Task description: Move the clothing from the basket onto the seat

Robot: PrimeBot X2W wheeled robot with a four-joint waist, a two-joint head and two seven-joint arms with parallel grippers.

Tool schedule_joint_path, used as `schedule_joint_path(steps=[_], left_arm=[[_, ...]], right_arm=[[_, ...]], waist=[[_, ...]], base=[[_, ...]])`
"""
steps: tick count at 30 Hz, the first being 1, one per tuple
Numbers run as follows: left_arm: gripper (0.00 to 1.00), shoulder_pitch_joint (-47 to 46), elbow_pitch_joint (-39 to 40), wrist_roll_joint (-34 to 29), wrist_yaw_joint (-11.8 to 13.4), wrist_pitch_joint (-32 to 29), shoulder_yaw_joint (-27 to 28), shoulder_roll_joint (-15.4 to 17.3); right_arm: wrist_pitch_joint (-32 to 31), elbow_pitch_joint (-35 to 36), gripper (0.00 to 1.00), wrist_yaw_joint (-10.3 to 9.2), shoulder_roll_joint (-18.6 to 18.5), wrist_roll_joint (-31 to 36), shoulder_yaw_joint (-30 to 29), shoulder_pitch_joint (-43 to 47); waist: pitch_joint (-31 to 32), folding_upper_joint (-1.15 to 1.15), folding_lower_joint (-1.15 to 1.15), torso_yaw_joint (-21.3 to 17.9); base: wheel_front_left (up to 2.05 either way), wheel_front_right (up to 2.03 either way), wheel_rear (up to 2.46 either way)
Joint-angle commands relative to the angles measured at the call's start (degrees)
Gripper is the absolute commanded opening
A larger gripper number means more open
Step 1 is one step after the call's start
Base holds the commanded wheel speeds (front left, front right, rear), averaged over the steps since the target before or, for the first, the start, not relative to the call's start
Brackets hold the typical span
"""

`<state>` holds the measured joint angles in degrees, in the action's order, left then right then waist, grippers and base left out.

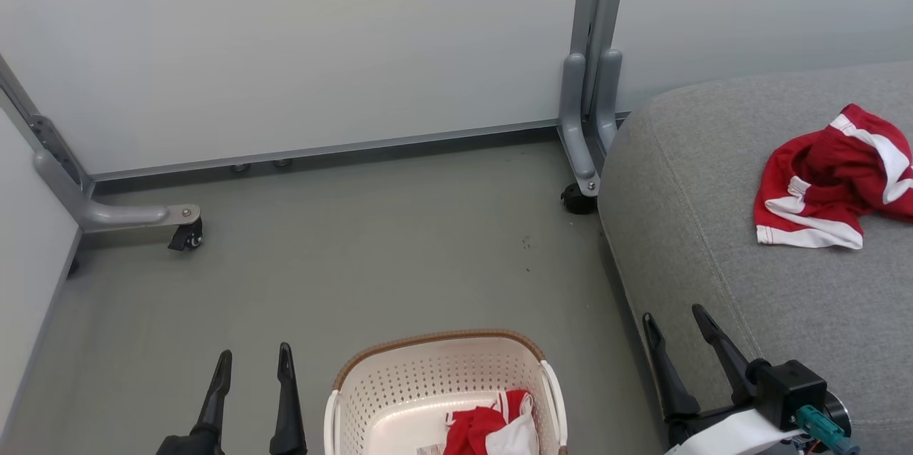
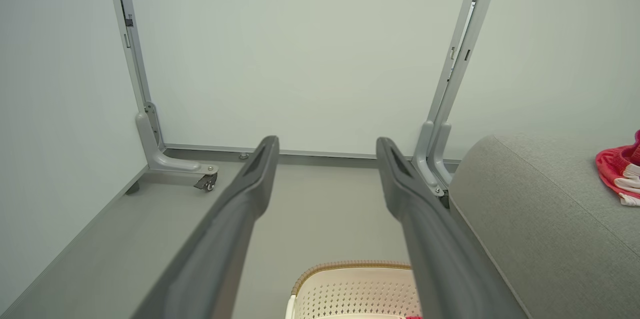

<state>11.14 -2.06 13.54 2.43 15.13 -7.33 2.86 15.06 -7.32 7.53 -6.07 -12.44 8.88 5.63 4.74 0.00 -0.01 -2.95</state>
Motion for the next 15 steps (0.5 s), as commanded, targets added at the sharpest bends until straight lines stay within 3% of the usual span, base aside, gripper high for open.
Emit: schedule_joint_path(steps=[1, 15], left_arm=[[1.0, 0.74, -0.12, -0.36, -0.31, 0.02, 0.14, 0.06], [1.0, -0.48, -1.66, -0.45, -0.71, 0.02, -0.97, 0.06]], right_arm=[[0.18, -0.15, 1.0, -0.08, 0.08, 0.36, 0.11, 0.48], [0.18, -0.05, 1.0, -0.08, 0.57, 0.27, 0.02, 0.61]], waist=[[0.1, 0.0, 0.01, -0.09], [0.19, 0.0, 0.01, 0.2]], base=[[0.0, 0.0, 0.0], [0.0, 0.0, 0.0]])
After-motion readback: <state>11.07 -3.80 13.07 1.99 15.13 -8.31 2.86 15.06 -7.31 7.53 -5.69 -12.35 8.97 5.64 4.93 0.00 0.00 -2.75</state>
